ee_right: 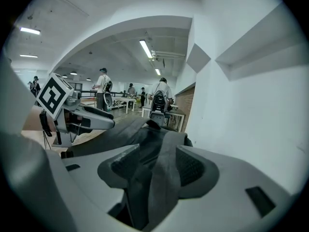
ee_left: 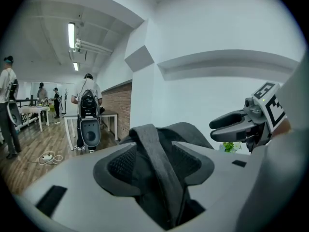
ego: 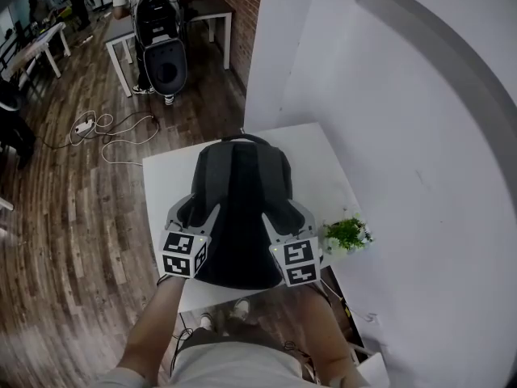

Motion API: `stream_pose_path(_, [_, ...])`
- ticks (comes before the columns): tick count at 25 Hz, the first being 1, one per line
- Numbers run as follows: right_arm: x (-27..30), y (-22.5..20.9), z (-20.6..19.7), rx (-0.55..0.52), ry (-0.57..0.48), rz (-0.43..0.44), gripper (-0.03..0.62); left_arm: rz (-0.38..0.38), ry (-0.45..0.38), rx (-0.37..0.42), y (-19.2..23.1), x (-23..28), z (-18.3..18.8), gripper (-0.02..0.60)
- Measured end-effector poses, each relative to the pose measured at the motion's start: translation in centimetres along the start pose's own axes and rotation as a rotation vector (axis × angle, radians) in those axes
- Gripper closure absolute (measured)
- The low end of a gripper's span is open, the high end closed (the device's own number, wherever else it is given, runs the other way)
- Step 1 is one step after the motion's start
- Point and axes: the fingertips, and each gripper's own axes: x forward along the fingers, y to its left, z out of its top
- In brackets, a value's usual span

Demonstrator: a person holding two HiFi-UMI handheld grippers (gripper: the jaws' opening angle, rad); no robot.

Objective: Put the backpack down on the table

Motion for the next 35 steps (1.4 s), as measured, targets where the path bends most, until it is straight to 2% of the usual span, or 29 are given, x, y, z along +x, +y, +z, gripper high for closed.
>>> stream_pose_path(6, [-0.6,0.7,-1.0,0.004,0.022,-0.012,0.372,0.005,0.025,0.01,0.3,-0.5,-1.2,0.351])
stream_pose_path(17, [-3.1,1.6,-0.6,0.019,0.005,-0.075,0.372,0.007,-0.035,0.044,0.3,-3.2,0.5,0.354])
stream_pose_path(20, [-4.4,1.9,0.3,0.037,-0.024,-0.108,0.375,0.026,-0.07,0.057,0.9,-4.9,1.3,0.427])
stream_pose_path(21, [-4.8,2.0,0.5,0.045,-0.032,-0.121,0.397,0.032,-0.079,0.059,1.1,-5.5,1.5,0.454])
stream_pose_path(23, [-5.6,2.2,0.7,0.076,-0.047,-0.139,0.489,0.042,-0.094,0.058,1.5,-6.7,1.8,0.489])
stream_pose_path(25, [-6.2,2.6,0.8,0.141,-0.063,-0.127,0.518,0.047,-0.11,0.054,1.7,-7.9,2.1,0.527])
stream_pose_path(29, [-8.1,3.8,1.8,0.238,-0.112,-0.095,0.546,0.041,-0.132,0.033,2.3,-10.7,2.8,0.552])
stream_pose_path(35, [-11.1,5.6,4.2,0.244,-0.178,-0.1,0.551,0.047,-0.195,0.038,2.9,-15.1,4.4,0.563])
